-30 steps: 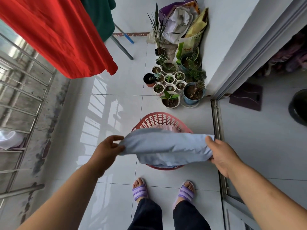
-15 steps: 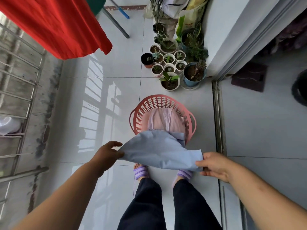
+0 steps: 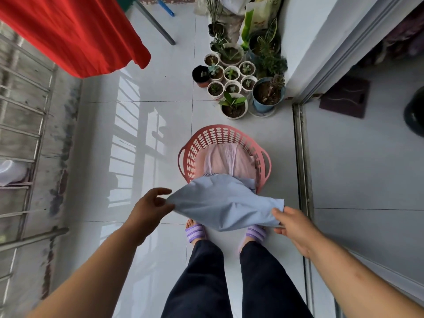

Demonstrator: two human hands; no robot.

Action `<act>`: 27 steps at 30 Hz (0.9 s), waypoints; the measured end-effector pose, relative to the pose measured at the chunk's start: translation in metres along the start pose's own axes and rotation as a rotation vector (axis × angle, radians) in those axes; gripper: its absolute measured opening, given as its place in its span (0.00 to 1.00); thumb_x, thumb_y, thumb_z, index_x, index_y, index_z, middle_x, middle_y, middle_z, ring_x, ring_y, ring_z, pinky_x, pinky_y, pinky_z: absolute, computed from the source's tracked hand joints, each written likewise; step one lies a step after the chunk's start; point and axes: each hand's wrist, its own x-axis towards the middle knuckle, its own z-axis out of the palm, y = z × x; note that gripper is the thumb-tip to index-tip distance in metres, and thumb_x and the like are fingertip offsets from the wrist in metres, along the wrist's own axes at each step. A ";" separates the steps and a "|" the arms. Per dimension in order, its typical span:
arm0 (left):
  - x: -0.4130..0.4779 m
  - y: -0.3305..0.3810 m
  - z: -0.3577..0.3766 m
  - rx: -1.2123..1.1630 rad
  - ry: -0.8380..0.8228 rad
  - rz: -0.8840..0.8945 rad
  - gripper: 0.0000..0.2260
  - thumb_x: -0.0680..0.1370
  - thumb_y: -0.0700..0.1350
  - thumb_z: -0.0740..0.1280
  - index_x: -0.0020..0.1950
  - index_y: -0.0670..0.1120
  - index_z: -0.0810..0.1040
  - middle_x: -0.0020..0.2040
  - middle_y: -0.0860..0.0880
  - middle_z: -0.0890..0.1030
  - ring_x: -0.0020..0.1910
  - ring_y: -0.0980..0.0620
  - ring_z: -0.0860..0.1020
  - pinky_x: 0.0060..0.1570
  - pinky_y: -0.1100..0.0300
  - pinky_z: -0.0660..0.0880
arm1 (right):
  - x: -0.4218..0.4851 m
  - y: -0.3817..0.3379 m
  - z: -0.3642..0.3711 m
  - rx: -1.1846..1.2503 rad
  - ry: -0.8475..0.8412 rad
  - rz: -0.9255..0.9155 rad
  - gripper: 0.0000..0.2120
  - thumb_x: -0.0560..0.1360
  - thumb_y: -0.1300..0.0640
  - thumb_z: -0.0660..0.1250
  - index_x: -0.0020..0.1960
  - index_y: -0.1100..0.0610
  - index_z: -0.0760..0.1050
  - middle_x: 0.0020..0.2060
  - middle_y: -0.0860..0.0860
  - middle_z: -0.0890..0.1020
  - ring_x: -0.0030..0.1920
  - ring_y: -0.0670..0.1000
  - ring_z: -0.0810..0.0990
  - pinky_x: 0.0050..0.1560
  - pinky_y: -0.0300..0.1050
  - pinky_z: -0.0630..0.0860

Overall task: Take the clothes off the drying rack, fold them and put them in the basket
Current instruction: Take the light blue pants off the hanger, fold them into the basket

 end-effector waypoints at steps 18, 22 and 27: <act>-0.021 0.001 -0.025 -0.027 -0.222 -0.092 0.05 0.76 0.44 0.71 0.51 0.51 0.84 0.46 0.48 0.83 0.42 0.49 0.75 0.44 0.58 0.72 | -0.042 -0.002 -0.007 -0.129 0.140 -0.223 0.23 0.79 0.60 0.63 0.65 0.36 0.66 0.39 0.54 0.78 0.31 0.50 0.71 0.35 0.45 0.71; -0.027 -0.002 -0.020 -0.181 -0.131 0.029 0.08 0.77 0.37 0.68 0.50 0.48 0.83 0.45 0.51 0.85 0.44 0.52 0.80 0.50 0.58 0.75 | -0.049 -0.010 -0.008 -0.151 0.103 -0.226 0.13 0.80 0.64 0.61 0.52 0.48 0.79 0.48 0.49 0.81 0.40 0.49 0.76 0.44 0.47 0.77; -0.028 0.003 -0.017 -0.041 0.049 0.154 0.10 0.79 0.39 0.66 0.49 0.54 0.82 0.46 0.53 0.83 0.45 0.53 0.78 0.44 0.63 0.73 | -0.054 -0.018 -0.009 -0.183 0.145 -0.244 0.12 0.81 0.64 0.60 0.49 0.52 0.80 0.42 0.49 0.79 0.28 0.48 0.67 0.30 0.37 0.69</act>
